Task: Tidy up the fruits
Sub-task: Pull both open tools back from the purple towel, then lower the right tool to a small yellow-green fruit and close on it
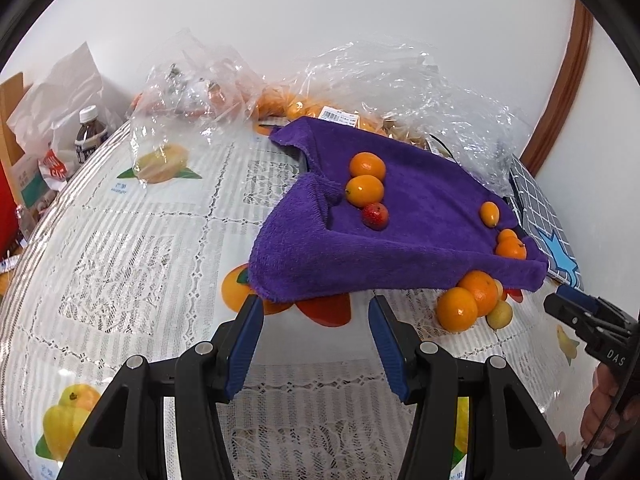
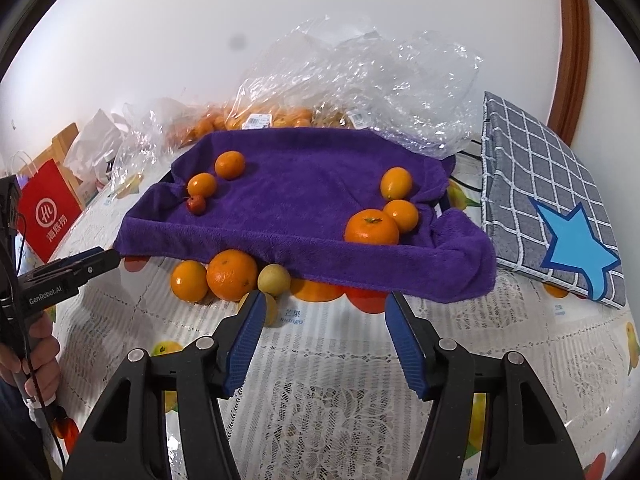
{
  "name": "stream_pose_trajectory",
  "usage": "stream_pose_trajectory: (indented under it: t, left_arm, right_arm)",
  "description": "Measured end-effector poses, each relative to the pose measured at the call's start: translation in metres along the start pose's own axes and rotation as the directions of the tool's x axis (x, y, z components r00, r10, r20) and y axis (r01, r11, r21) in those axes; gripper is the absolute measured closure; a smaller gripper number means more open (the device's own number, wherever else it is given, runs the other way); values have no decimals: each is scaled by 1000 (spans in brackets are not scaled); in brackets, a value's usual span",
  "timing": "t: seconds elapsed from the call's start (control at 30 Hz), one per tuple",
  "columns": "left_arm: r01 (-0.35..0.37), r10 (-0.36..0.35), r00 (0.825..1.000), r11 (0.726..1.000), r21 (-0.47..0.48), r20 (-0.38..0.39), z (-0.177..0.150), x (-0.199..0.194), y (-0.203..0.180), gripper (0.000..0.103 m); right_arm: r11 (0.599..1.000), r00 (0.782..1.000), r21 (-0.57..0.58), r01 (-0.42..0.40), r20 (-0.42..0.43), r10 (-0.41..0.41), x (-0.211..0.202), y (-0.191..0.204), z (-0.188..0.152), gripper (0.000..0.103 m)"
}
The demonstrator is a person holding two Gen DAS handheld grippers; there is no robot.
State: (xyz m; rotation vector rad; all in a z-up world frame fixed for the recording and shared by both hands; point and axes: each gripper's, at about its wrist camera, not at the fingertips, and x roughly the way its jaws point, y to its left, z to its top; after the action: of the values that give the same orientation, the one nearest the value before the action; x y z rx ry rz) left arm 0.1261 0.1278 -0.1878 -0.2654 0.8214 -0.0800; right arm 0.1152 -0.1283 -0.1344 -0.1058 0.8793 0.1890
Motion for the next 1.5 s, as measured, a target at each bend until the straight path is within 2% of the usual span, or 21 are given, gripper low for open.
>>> stream_pose_trajectory:
  t: [0.27,0.9,1.1,1.27,1.5]
  left_arm:
    - [-15,15,1000,1000,11,7,0,1,0,51]
    - [-16,18,1000,998,-66,18,1,0,16,51]
    - [-19,20,1000,997,-76,10,1,2,19,51]
    - [-16,18,1000,997,-74,16,1,2,18,51]
    - [-21,21,1000,997,-73,6,1,5,18,51]
  right_arm:
    - [1000,1000,-4,-19,-23,19,8,3,-1,41]
    - [999,999,8,-38,-30,38,15,3,0,41]
    - [998,997,9,-67,-31,68,17,7,-1,41]
    - [992,991,-8,-125,-49,124,22,19,-3,47]
    - [988,986,-41,-148,-85,144,36,34,-7,65]
